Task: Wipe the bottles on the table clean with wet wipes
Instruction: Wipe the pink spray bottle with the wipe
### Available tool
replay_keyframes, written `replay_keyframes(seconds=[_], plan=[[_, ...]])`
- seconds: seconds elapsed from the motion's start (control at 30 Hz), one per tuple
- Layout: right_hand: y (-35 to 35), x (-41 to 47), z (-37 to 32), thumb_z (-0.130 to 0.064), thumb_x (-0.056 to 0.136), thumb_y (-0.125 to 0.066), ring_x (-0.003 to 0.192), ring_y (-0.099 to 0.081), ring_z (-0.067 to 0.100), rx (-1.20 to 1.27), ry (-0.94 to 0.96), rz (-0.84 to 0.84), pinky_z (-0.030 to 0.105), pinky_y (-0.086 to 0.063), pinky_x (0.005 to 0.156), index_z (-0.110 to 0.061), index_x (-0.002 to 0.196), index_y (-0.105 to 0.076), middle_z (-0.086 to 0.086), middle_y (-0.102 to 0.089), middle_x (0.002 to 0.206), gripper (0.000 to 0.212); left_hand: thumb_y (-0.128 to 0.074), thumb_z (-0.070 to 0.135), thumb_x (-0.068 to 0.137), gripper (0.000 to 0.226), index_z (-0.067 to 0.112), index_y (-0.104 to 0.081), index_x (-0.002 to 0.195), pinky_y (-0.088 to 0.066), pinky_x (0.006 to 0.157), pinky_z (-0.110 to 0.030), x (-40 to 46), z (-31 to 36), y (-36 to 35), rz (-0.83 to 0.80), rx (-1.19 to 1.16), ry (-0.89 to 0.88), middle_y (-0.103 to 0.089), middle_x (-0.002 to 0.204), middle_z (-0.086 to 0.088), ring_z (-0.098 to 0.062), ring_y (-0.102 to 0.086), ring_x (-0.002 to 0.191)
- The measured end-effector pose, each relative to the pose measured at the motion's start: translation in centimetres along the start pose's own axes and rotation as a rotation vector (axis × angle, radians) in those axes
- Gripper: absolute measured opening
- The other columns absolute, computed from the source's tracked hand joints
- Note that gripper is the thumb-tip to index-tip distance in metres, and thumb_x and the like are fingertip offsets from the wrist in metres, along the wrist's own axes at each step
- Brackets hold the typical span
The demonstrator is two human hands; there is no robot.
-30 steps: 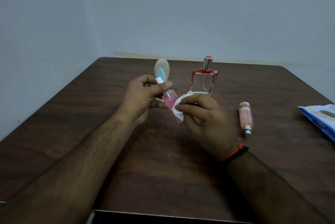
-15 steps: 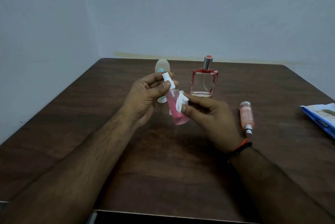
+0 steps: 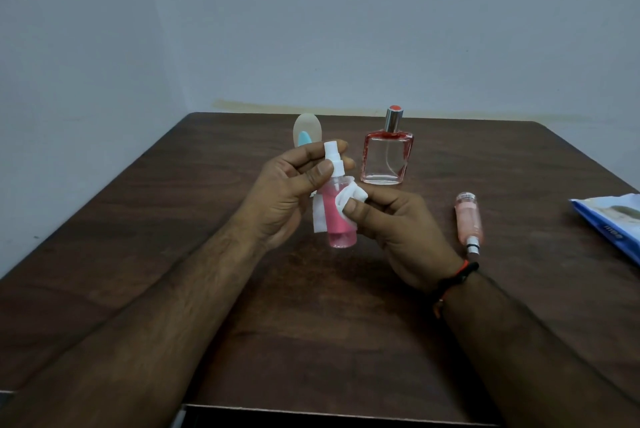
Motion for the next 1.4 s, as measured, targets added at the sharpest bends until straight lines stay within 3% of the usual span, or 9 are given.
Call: replay_keyframes(seconds=[0.13,0.27,0.4,0.57,0.77,0.87,1.0,1.13,1.4], plan=[[0.0,0.0,0.0,-0.016,0.078,-0.067,0.107,-0.069,0.019,-0.001,0.022,0.024,0.030,-0.057,0.088,-0.015,0.114,-0.068,0.000,-0.074,0.111,0.037,-0.058,0.015,0.086,0.039,0.011,-0.061,0.124,-0.056,0.094,-0.035,0.1,-0.5,0.0,-0.016,0.022,0.024,-0.074,0.112,-0.006,-0.018,-0.068,0.109],[1.1,0.2,-0.4,-0.007,0.083,-0.071,0.106,-0.069,0.012,-0.146,0.132,0.213,0.026,-0.057,0.088,-0.002,0.124,-0.065,0.002,-0.073,0.116,0.043,-0.060,0.019,0.094,0.040,0.007,-0.057,0.132,-0.049,0.105,-0.043,0.2,-0.9,-0.4,0.072,0.226,-0.023,-0.069,0.124,-0.011,-0.023,-0.064,0.117],[1.8,-0.2,-1.0,-0.009,0.081,-0.076,0.104,-0.070,0.009,-0.294,0.226,0.323,0.026,-0.057,0.088,-0.008,0.122,-0.068,-0.002,-0.073,0.112,0.042,-0.067,0.022,0.091,0.027,0.016,-0.067,0.118,-0.056,0.086,-0.027,-0.2,-0.9,-1.3,0.108,0.386,-0.096,-0.070,0.111,-0.007,-0.014,-0.065,0.102],[1.8,-0.5,-1.3,-0.012,0.082,-0.076,0.100,-0.070,0.008,-0.397,0.273,0.376,0.032,-0.058,0.088,-0.010,0.115,-0.072,-0.002,-0.075,0.106,0.034,-0.076,0.026,0.075,0.046,0.006,-0.070,0.116,-0.060,0.082,-0.034,-0.3,-0.8,-0.9,0.108,0.286,-0.027,-0.075,0.106,-0.010,-0.022,-0.071,0.099],[1.7,-0.6,-1.6,-0.016,0.084,-0.075,0.099,-0.070,0.011,-0.448,0.280,0.380,0.035,-0.058,0.088,-0.013,0.111,-0.074,-0.002,-0.076,0.103,0.027,-0.078,0.015,0.075,0.042,-0.003,-0.070,0.112,-0.060,0.081,-0.045,-0.1,-1.2,0.1,0.156,0.177,0.036,-0.074,0.107,-0.018,-0.033,-0.071,0.099],[1.3,-0.6,-1.7,-0.017,0.083,-0.075,0.096,-0.070,0.004,-0.440,0.265,0.336,0.024,-0.057,0.084,-0.015,0.111,-0.073,-0.007,-0.075,0.101,0.029,-0.073,0.013,0.083,0.035,-0.006,-0.069,0.112,-0.061,0.073,-0.039,0.1,-1.2,0.3,0.160,0.121,0.070,-0.073,0.109,-0.019,-0.031,-0.071,0.094],[0.9,-0.5,-1.8,-0.017,0.080,-0.078,0.096,-0.067,-0.006,-0.528,0.267,0.288,0.009,-0.050,0.082,-0.013,0.114,-0.073,-0.012,-0.073,0.103,0.034,-0.066,0.010,0.087,0.019,-0.003,-0.070,0.101,-0.058,0.061,-0.028,-0.1,-0.8,0.6,0.222,0.069,0.064,-0.075,0.084,-0.008,-0.018,-0.071,0.075],[0.8,-0.7,-2.0,-0.015,0.080,-0.080,0.096,-0.066,-0.009,-0.617,0.344,0.322,0.005,-0.047,0.082,-0.011,0.110,-0.075,-0.012,-0.073,0.102,0.031,-0.073,0.019,0.078,0.032,-0.002,-0.072,0.103,-0.062,0.067,-0.036,-0.2,-0.6,0.8,0.271,0.068,0.056,-0.075,0.089,-0.012,-0.022,-0.070,0.080],[1.0,-1.2,-2.5,-0.019,0.084,-0.076,0.089,-0.069,0.003,-0.759,0.407,0.391,0.019,-0.057,0.080,-0.019,0.103,-0.075,-0.007,-0.075,0.096,0.018,-0.073,0.012,0.082,0.016,0.005,-0.073,0.097,-0.060,0.062,-0.032,-0.3,-0.4,1.5,0.343,0.027,0.131,-0.075,0.093,-0.013,-0.018,-0.070,0.076]])
Point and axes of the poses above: each hand's wrist, its own x-axis towards the middle knuckle, its own y-axis out of the back of the hand, z = x × y, the point moved 5 cm from there along x, towards the middle knuckle
